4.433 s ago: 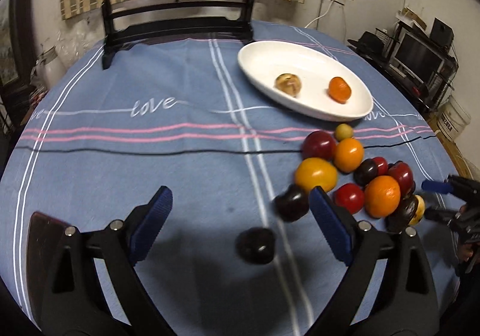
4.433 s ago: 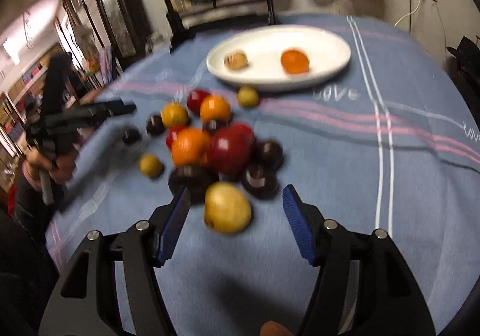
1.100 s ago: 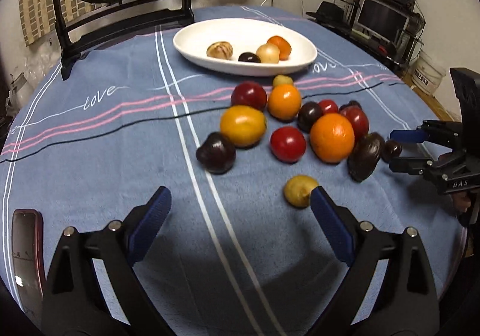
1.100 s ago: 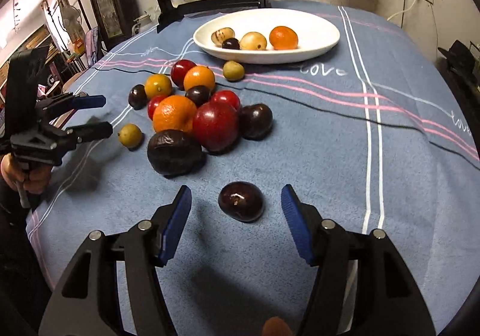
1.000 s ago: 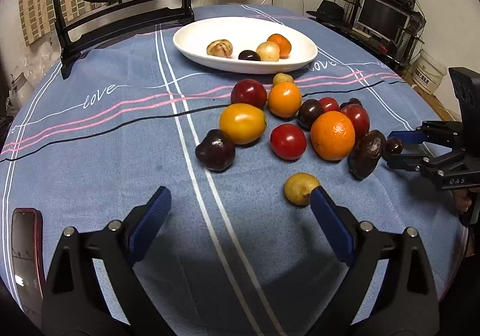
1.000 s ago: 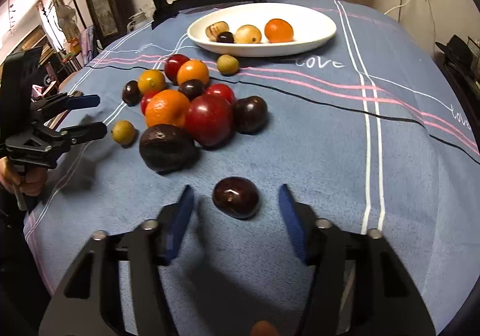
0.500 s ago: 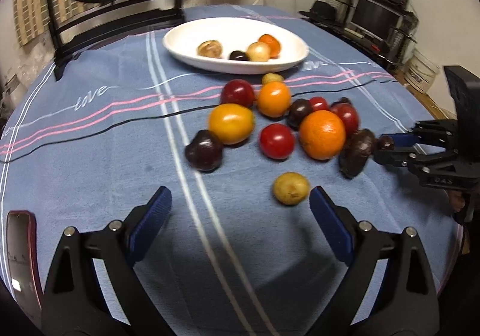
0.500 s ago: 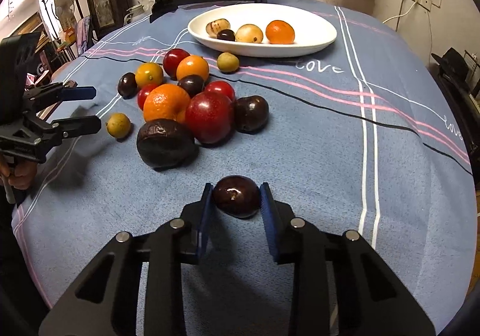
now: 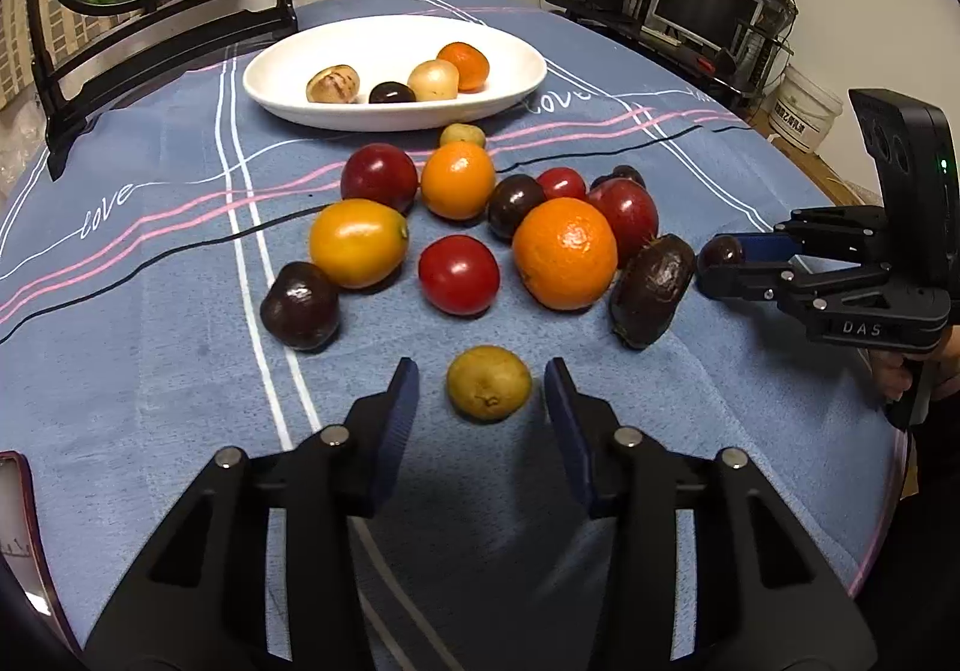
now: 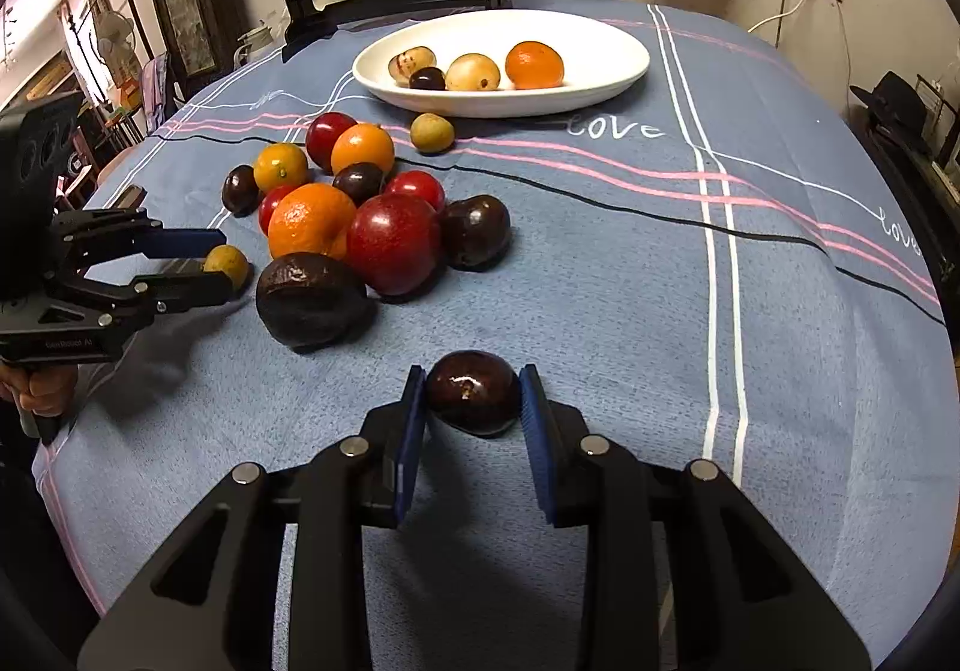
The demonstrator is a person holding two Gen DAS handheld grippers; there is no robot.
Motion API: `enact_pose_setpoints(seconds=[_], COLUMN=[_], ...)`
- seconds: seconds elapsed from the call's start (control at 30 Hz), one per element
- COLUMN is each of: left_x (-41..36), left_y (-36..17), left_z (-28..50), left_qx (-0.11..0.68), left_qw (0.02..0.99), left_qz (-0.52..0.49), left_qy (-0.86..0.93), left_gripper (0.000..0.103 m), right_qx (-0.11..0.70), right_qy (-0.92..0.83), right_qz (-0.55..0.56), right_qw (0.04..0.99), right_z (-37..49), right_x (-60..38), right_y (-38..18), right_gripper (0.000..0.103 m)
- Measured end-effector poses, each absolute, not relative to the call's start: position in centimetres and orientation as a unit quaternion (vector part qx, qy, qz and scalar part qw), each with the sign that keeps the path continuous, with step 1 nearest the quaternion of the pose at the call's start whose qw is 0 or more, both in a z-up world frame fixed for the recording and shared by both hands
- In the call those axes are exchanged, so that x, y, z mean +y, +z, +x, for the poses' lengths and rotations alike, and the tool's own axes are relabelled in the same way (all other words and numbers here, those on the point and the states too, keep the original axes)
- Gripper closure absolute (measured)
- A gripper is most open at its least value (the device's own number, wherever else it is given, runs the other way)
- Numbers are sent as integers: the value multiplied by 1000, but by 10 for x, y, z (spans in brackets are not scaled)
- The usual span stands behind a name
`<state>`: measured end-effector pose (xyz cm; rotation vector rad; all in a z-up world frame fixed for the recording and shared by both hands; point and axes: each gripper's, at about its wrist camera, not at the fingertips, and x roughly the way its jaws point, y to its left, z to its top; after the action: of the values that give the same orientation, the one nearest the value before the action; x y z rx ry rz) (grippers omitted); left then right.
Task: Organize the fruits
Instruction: 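Grasp a dark plum with the right tool while the left tool grasps the small yellow lemon, then carry both fruits onto the white plate and release them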
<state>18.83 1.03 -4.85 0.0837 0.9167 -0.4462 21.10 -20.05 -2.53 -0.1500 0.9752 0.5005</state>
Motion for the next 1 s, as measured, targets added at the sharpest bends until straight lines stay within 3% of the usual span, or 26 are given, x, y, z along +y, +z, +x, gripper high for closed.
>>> enact_pose_setpoints(seconds=[0.23, 0.67, 0.83, 1.0], left_x=[7, 18, 22, 25], left_y=[-53, -29, 9, 28], left_z=[192, 198, 234, 303], left_qx=[451, 428, 394, 384], left_qw=[865, 875, 894, 904], left_qz=[41, 30, 25, -12], left_qy=[-218, -223, -213, -187], left_gripper=[73, 74, 74, 74], right_qx=[462, 427, 357, 347], right_qy=[238, 270, 274, 253], right_qz=[-70, -44, -39, -18], right_qw=[851, 862, 892, 903], right_z=[210, 224, 266, 329], right_x=[-201, -203, -188, -171], right_y=[-25, 1, 43, 44], right_gripper=[71, 71, 71, 71])
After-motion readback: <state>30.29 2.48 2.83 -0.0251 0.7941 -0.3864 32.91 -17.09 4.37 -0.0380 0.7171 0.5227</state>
